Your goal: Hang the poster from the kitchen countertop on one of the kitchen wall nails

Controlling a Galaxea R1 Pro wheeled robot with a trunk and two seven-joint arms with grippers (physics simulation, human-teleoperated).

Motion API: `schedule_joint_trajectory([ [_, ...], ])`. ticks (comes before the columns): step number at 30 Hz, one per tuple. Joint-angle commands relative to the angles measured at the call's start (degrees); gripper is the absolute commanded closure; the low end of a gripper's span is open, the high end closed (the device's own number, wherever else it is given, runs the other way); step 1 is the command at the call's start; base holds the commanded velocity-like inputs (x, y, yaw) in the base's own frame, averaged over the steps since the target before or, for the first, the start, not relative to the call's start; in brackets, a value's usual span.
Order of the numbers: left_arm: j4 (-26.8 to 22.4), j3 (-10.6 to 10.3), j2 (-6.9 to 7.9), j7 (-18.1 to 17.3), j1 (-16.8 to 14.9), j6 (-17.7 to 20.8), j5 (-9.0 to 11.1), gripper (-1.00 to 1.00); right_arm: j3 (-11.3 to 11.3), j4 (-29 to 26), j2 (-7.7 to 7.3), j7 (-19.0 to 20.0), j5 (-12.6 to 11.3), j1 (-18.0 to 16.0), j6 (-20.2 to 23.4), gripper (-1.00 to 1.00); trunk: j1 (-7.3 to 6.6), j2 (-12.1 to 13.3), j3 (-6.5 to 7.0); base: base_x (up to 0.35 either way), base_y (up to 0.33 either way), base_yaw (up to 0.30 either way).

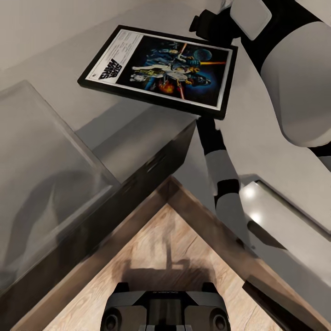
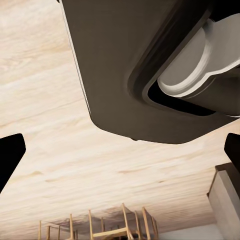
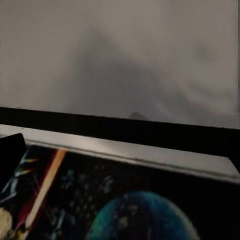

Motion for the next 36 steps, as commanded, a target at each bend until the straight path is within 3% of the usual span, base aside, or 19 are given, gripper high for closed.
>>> schedule_joint_trajectory([
  [1, -0.07, 0.1, 0.0, -0.23, 0.04, 0.02, 0.15, -1.0, -0.04, 2.91, 0.02, -0.49, -0.23, 0.03, 0.26, -1.0, 0.01, -0.02, -0.03, -0.044, 0.0, 0.0],
  [15, -0.08, 0.11, 0.0, -0.23, 0.03, 0.02, 0.15, -1.0, -0.34, 2.6, -0.33, -0.73, -0.23, -0.07, 0.47, -1.0, 0.01, -0.02, -0.03, -0.008, 0.0, 0.0],
  [22, -0.03, 0.09, 0.0, -0.23, 0.05, 0.09, 0.15, -1.0, -0.45, 0.84, -1.12, -0.9, -0.26, -0.36, 3.12, -1.0, 0.01, -0.02, -0.03, 0.0, 0.0, 0.0],
  [36, -0.08, 0.09, 0.0, -0.23, 0.03, 0.09, 0.15, -1.0, -0.52, -0.14, -1.11, -1.01, -0.72, -0.4, 3.54, -1.0, 0.01, -0.02, -0.03, 0.0, 0.0, 0.0],
])
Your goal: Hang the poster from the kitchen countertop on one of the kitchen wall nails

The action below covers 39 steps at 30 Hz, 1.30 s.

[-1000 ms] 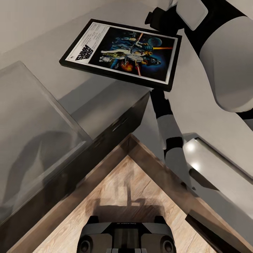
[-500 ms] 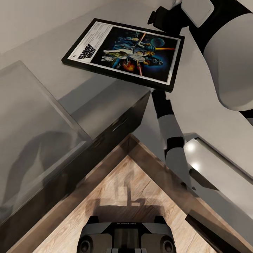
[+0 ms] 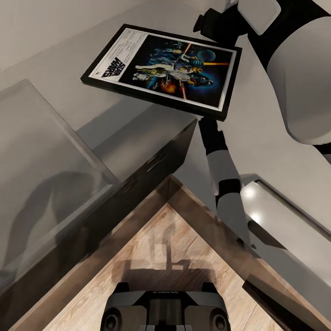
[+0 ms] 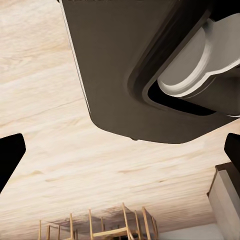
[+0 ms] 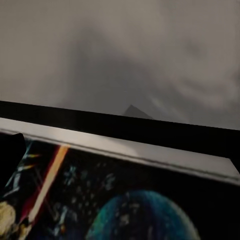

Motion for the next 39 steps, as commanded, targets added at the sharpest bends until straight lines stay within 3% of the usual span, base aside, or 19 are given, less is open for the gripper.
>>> schedule_joint_trajectory([
  [1, -0.05, 0.1, 0.0, -0.23, 0.04, 0.02, 0.16, -1.0, -0.15, 0.55, 0.02, -0.54, -0.26, 0.04, 0.22, -1.0, 0.02, -0.02, -0.03, 0.0, 0.0, 0.0],
  [31, -0.07, 0.1, 0.0, -0.23, 0.04, 0.02, 0.16, -1.0, -0.16, 0.7, 0.21, -0.45, -0.42, -1.72, 0.3, -1.0, 0.02, -0.02, -0.03, 0.0, 0.0, 0.0],
  [39, -0.12, 0.16, -0.32, -0.33, 0.1, 0.1, 0.16, -1.0, 0.12, -0.74, 0.22, -0.43, -0.36, 0.59, 1.55, -1.0, 0.02, -0.02, -0.03, 0.0, 0.0, 0.0],
])
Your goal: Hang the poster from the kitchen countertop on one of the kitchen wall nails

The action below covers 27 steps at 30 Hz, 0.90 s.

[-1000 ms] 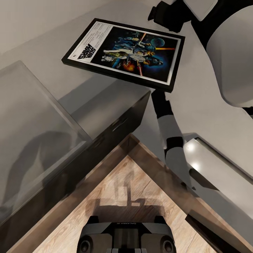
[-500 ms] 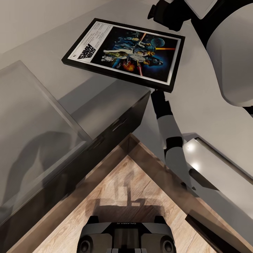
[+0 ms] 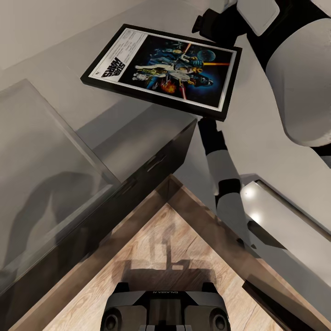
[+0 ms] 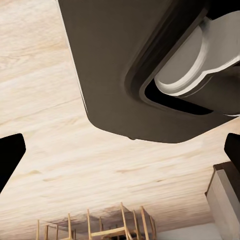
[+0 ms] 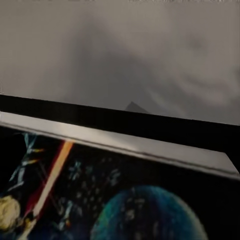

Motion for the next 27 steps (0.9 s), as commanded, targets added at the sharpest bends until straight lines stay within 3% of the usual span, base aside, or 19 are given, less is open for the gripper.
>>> schedule_joint_trajectory([
  [1, -0.06, 0.08, 0.0, -0.23, 0.03, 0.01, 0.17, -1.0, -0.12, 0.26, 0.02, -0.52, -0.49, 0.05, 0.18, -1.0, 0.02, -0.02, -0.03, 0.0, 0.0, 0.0],
  [11, -0.07, 0.09, -0.04, -0.23, 0.04, 0.02, 0.17, -1.0, -0.11, 0.63, -0.01, -0.54, -0.49, -0.38, 0.31, -1.0, 0.02, -0.02, -0.03, 0.0, 0.0, 0.0],
  [20, -0.09, 0.1, -0.11, -0.31, 0.06, -0.02, 0.25, -1.0, -0.08, 1.9, -0.08, -0.85, -0.63, -1.5, 2.93, -1.0, 0.02, -0.02, -0.03, 0.0, 0.0, 0.0],
  [21, -0.09, 0.1, -0.11, -0.31, 0.06, -0.02, 0.25, -1.0, -0.08, 2.56, -0.09, -0.86, -0.64, -1.51, 12.45, -1.0, 0.02, -0.02, -0.03, 0.0, 0.0, 0.0],
  [27, -0.1, 0.1, -0.11, -0.31, 0.08, -0.02, 0.25, -1.0, -0.11, 2.07, -0.09, -0.85, -0.7, -1.56, 13.1, -1.0, 0.02, -0.02, -0.03, 0.0, 0.0, 0.0],
])
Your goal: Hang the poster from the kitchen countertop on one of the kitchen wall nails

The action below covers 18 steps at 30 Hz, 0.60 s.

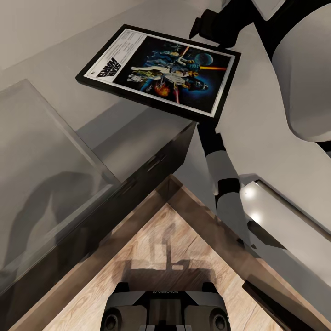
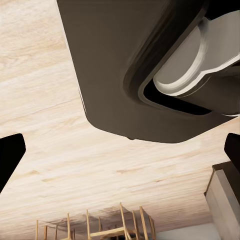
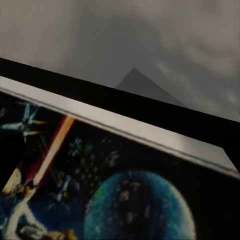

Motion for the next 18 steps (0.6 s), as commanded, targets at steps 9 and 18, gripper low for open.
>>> schedule_joint_trajectory([
  [9, -0.06, 0.08, 0.0, -0.23, 0.03, -0.01, 0.17, -1.0, -0.08, 3.9, 0.02, -0.48, -0.89, 0.02, 0.23, -1.0, 0.02, -0.02, -0.03, 0.0, 0.0, 0.0],
  [18, -0.06, 0.08, 0.04, -0.23, 0.03, 0.01, 0.17, -1.0, -0.15, 3.86, -0.03, -0.48, -0.96, 0.02, 0.23, -1.0, 0.02, -0.02, -0.03, 0.0, 0.0, 0.0],
])
